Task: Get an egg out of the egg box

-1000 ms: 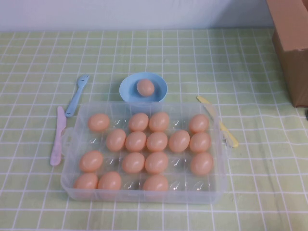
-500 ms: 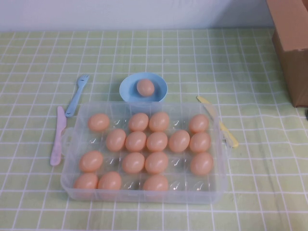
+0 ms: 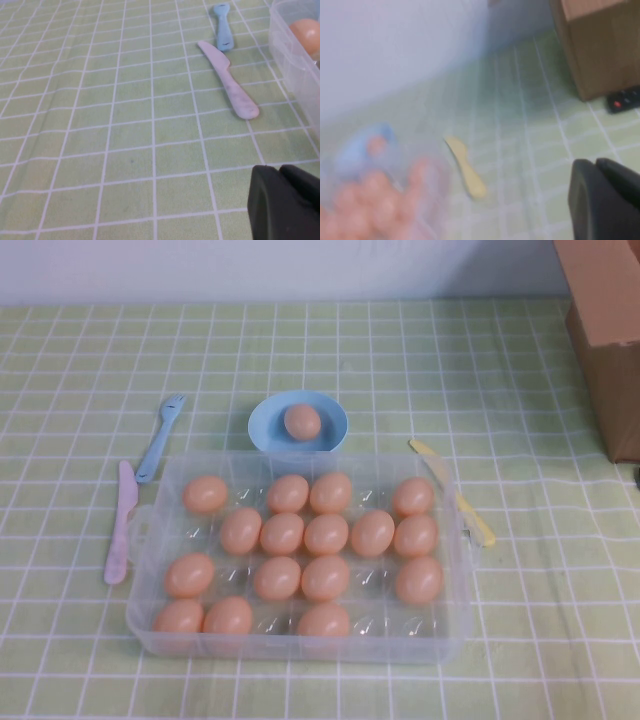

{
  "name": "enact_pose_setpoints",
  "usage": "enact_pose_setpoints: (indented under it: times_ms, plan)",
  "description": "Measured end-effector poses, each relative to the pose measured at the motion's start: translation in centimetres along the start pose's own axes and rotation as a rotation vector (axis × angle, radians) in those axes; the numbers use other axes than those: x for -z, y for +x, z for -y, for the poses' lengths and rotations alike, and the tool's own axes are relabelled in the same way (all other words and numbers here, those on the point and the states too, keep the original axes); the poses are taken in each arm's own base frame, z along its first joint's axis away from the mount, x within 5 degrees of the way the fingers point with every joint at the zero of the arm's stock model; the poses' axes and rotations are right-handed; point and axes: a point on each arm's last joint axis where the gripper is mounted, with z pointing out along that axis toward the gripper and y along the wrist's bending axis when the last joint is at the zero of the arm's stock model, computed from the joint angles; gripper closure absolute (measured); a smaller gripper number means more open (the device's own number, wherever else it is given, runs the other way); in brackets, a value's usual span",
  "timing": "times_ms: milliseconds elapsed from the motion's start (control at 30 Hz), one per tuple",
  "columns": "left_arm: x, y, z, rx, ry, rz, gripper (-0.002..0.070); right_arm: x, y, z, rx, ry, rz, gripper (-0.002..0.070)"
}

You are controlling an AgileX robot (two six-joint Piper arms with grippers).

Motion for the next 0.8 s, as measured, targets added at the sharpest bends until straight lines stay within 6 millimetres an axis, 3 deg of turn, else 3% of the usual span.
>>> enact_pose_setpoints:
  times_ms: [167,400,633,800]
  plan:
    - [0.0,0.0,0.0,0.000,0.000,0.000,0.0680,0.1,-1.2,-0.2,-0.314,-0.043,0.132,0.0694]
    - [0.0,0.0,0.0,0.000,0.000,0.000,0.0680,0.1,-1.2,-0.6,-0.403,-0.081,0.103,0.0694]
    - [0.0,0.0,0.0,0.000,0.000,0.000,0.0680,0.2,-4.6,-4.6,-0.334,-0.199,-0.200,0.0694]
    - [0.0,0.0,0.0,0.000,0.000,0.000,0.0680,-1.9,-7.1,-6.3,-0.180,-0.165,-0.535,0.0694]
